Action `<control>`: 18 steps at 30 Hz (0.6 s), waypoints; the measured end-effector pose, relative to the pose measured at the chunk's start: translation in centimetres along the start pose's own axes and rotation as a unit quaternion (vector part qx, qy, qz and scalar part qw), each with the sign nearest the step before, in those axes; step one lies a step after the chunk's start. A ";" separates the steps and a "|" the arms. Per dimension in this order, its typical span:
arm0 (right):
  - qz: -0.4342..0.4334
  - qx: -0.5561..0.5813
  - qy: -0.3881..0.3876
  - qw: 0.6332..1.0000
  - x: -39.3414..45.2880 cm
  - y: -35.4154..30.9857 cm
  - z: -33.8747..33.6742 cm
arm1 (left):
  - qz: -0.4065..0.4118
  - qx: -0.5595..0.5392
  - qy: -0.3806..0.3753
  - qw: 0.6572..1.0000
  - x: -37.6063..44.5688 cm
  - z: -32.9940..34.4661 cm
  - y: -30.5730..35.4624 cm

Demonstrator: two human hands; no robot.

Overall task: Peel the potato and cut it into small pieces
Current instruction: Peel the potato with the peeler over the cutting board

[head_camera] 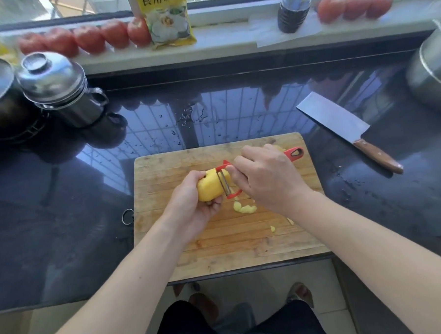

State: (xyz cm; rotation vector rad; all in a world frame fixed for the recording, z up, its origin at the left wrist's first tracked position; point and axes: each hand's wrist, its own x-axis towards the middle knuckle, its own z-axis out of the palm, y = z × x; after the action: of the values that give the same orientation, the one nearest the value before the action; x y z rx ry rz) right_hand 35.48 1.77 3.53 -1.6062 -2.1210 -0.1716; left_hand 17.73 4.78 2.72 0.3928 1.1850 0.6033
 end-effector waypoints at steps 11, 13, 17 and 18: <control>0.060 -0.058 -0.048 0.995 -1.8 4.4 1.9 | -0.022 -0.026 -0.118 0.992 0.6 -1.2 0.6; 0.065 -0.064 -0.032 0.995 -1.2 4.8 2.1 | -0.017 -0.027 -0.144 0.989 1.4 -1.3 0.8; 0.049 -0.042 0.015 0.998 0.8 5.0 2.8 | 0.023 -0.015 -0.165 0.986 3.7 -1.3 1.4; 0.039 -0.032 0.023 0.998 1.2 5.0 3.1 | 0.031 -0.013 -0.172 0.985 4.2 -1.3 1.5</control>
State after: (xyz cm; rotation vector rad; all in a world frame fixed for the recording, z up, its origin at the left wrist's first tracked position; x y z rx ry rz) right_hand 38.97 5.48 0.42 -1.7021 -2.0344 -0.2516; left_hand 17.17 8.55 0.03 0.4920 0.8369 0.5776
